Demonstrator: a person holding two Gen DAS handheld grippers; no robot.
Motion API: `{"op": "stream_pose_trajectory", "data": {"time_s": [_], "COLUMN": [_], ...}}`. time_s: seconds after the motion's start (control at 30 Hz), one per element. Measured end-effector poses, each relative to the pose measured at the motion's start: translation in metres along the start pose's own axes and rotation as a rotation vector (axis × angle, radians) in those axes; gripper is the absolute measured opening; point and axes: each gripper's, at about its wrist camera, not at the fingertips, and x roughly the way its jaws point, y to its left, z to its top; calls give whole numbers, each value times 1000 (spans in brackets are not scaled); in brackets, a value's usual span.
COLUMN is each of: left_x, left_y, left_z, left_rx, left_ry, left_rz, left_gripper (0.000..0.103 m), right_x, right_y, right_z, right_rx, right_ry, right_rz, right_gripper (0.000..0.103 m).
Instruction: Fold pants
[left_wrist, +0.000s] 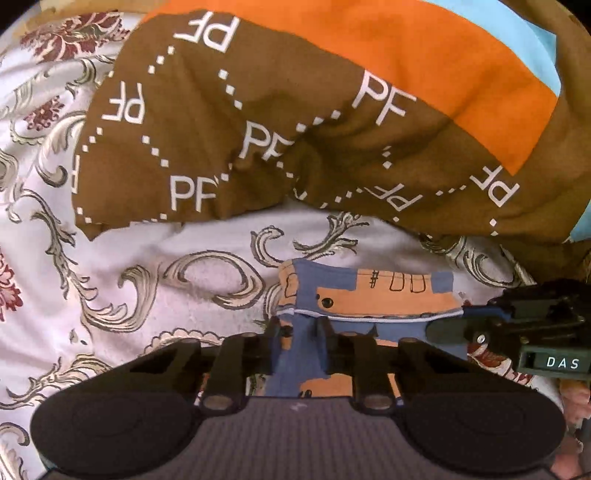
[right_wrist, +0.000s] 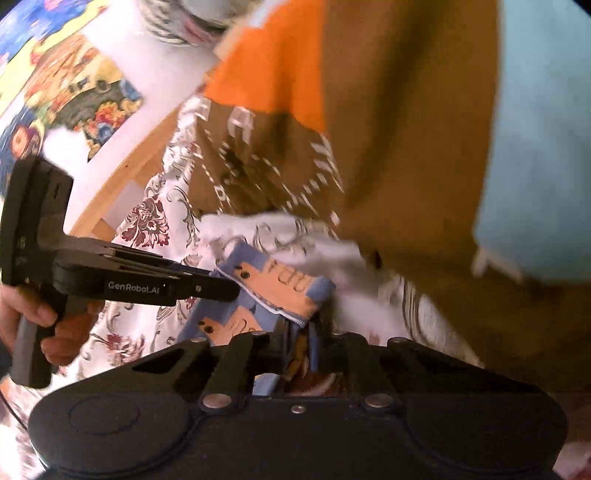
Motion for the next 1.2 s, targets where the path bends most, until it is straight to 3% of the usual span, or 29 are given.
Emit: {"op": "stream_pose_trajectory", "data": {"time_s": [0.1, 0.17, 0.23, 0.37, 0.47, 0.53, 0.67, 0.73, 0.87, 1.0, 1.07, 1.2], "left_x": [-3, 1, 5, 6, 4, -1, -10, -16, -27, -31, -28, -18], "left_y": [3, 5, 7, 9, 13, 18, 28, 30, 42, 48, 45, 36], "left_z": [-3, -2, -2, -1, 0, -2, -6, -6, -5, -8, -8, 2], "left_rx": [-14, -32, -54, -65, -91, -129, -281, -363, -582, -794, -833, -834], "left_ry": [-22, -13, -8, -6, -8, -17, -49, -59, -24, 88, 97, 86], "left_rz": [34, 61, 89, 107, 112, 107, 80, 66, 32, -22, -104, -172], "left_gripper": [22, 30, 47, 51, 63, 76, 93, 99, 102, 102, 102, 99], "right_x": [1, 9, 12, 10, 11, 11, 12, 12, 11, 12, 13, 12], "right_y": [5, 1, -6, -8, -7, -6, -7, -7, 1, 10, 7, -3], "right_z": [-1, -3, -4, -2, -5, -5, -6, -6, -9, -15, -15, -13], "right_rx": [-56, -34, 15, 70, 78, 75, 80, 85, 53, 7, 15, 68], "right_ry": [-17, 15, 23, 34, 38, 36, 32, 30, 28, 31, 36, 37], "right_rz": [-26, -44, -32, 1, 2, 0, 1, 16, 29, 6, -4, -5], "right_gripper": [11, 18, 21, 36, 37, 37, 39, 47, 64, 59, 36, 19]}}
